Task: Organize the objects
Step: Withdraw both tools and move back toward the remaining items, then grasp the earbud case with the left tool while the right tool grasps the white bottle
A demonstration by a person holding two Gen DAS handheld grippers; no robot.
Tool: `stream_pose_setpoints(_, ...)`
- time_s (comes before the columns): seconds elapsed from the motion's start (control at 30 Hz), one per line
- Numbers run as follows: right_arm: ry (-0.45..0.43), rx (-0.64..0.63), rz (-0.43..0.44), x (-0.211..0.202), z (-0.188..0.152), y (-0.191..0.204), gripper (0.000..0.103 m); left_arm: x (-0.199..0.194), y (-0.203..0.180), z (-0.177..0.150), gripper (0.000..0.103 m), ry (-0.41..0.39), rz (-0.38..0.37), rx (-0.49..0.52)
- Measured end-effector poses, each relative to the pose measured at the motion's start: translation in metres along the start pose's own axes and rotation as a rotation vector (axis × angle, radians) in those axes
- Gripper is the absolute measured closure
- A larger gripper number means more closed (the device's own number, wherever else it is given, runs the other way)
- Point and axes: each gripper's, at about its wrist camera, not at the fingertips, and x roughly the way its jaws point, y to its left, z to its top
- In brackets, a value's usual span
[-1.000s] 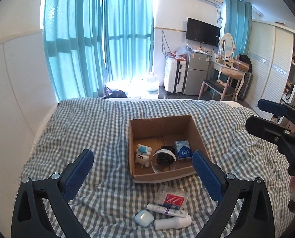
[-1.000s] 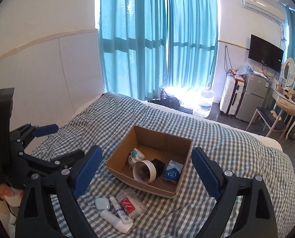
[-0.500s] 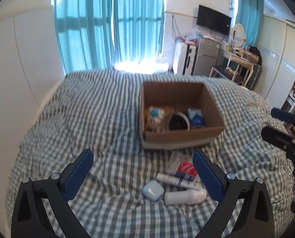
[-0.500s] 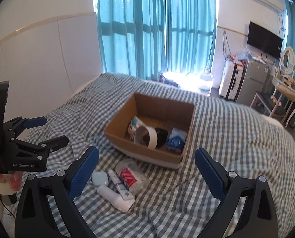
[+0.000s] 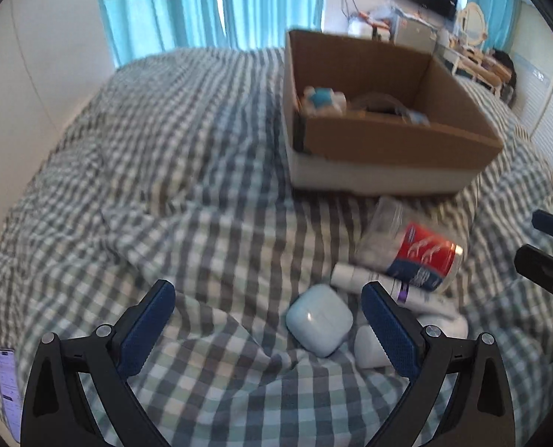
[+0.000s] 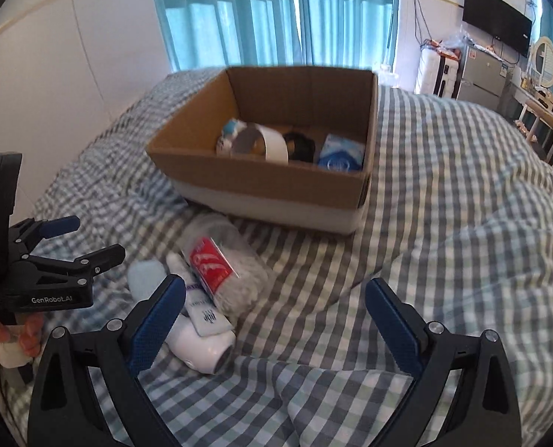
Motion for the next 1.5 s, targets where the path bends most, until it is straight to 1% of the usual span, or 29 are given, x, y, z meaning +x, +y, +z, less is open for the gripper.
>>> stream_pose_setpoints(0.1, 0.026, 0.016, 0.009, 0.008, -0.006, -0.004, 0.006, 0.009, -0.008, -0.008, 0.000, 0.027, -0.002, 0.043)
stream_pose_setpoints(0.27, 0.033, 0.036, 0.013, 0.011, -0.012, -0.007, 0.006, 0.026, -0.025, -0.015, 0.002, 0.085, 0.018, 0.119)
stream_pose_setpoints(0.33, 0.035, 0.028, 0.020, 0.012, -0.012, -0.005, 0.006, 0.032, -0.029, -0.015, 0.008, 0.109, 0.010, 0.135)
stream_pose_setpoints(0.4, 0.041, 0.016, 0.020, 0.014, -0.013, -0.002, 0.006, 0.042, -0.030, -0.014, 0.018, 0.157, -0.013, 0.136)
stream_pose_setpoints(0.47, 0.048, 0.007, 0.019, 0.016, -0.014, 0.000, 0.006, 0.051, -0.030, -0.014, 0.023, 0.199, -0.036, 0.129)
stream_pose_setpoints(0.53, 0.054, 0.005, 0.021, 0.018, -0.014, 0.000, 0.006, 0.055, -0.032, -0.014, 0.031, 0.216, -0.067, 0.131)
stream_pose_setpoints(0.57, 0.057, 0.006, 0.020, 0.018, -0.015, 0.000, 0.006, 0.055, -0.034, -0.015, 0.037, 0.222, -0.084, 0.137)
stream_pose_setpoints(0.67, 0.064, 0.007, 0.019, 0.019, -0.017, 0.000, 0.006, 0.050, -0.040, -0.018, 0.053, 0.211, -0.110, 0.167)
stream_pose_setpoints(0.77, 0.067, 0.002, 0.016, 0.018, -0.019, 0.003, 0.006, 0.042, -0.042, -0.022, 0.054, 0.191, -0.099, 0.178)
stream_pose_setpoints(0.8, 0.071, -0.002, 0.019, 0.018, -0.020, 0.005, 0.006, 0.038, -0.042, -0.024, 0.056, 0.182, -0.094, 0.175)
stream_pose_setpoints(0.83, 0.075, -0.006, 0.024, 0.018, -0.021, 0.007, 0.006, 0.032, -0.041, -0.026, 0.059, 0.170, -0.086, 0.170)
stream_pose_setpoints(0.87, 0.081, -0.011, 0.033, 0.018, -0.022, 0.010, 0.006, 0.027, -0.040, -0.027, 0.066, 0.158, -0.078, 0.167)
stream_pose_setpoints(0.9, 0.089, -0.018, 0.044, 0.019, -0.024, 0.014, 0.006, 0.021, -0.040, -0.029, 0.069, 0.144, -0.071, 0.162)
stream_pose_setpoints(1.0, 0.118, -0.047, 0.071, 0.026, -0.028, 0.026, 0.006, 0.003, -0.039, -0.038, 0.074, 0.111, -0.069, 0.147)
stream_pose_setpoints(1.13, 0.186, -0.090, 0.111, 0.044, -0.035, 0.040, 0.006, -0.010, -0.036, -0.044, 0.076, 0.099, -0.085, 0.133)
stream_pose_setpoints(1.23, 0.238, -0.091, 0.136, 0.060, -0.040, 0.043, 0.006, -0.007, -0.034, -0.043, 0.076, 0.104, -0.087, 0.129)
stream_pose_setpoints(1.3, 0.271, -0.068, 0.159, 0.071, -0.042, 0.041, 0.006, 0.002, -0.030, -0.035, 0.076, 0.112, -0.092, 0.125)
stream_pose_setpoints(1.37, 0.301, -0.043, 0.184, 0.081, -0.041, 0.040, 0.006, 0.009, -0.033, -0.036, 0.076, 0.132, -0.106, 0.131)
stream_pose_setpoints(1.43, 0.311, -0.031, 0.188, 0.088, -0.040, 0.039, 0.005, 0.020, -0.032, -0.035, 0.076, 0.158, -0.101, 0.132)
stream_pose_setpoints(1.5, 0.317, -0.017, 0.193, 0.091, -0.040, 0.038, 0.006, 0.028, -0.029, -0.032, 0.076, 0.182, -0.123, 0.111)
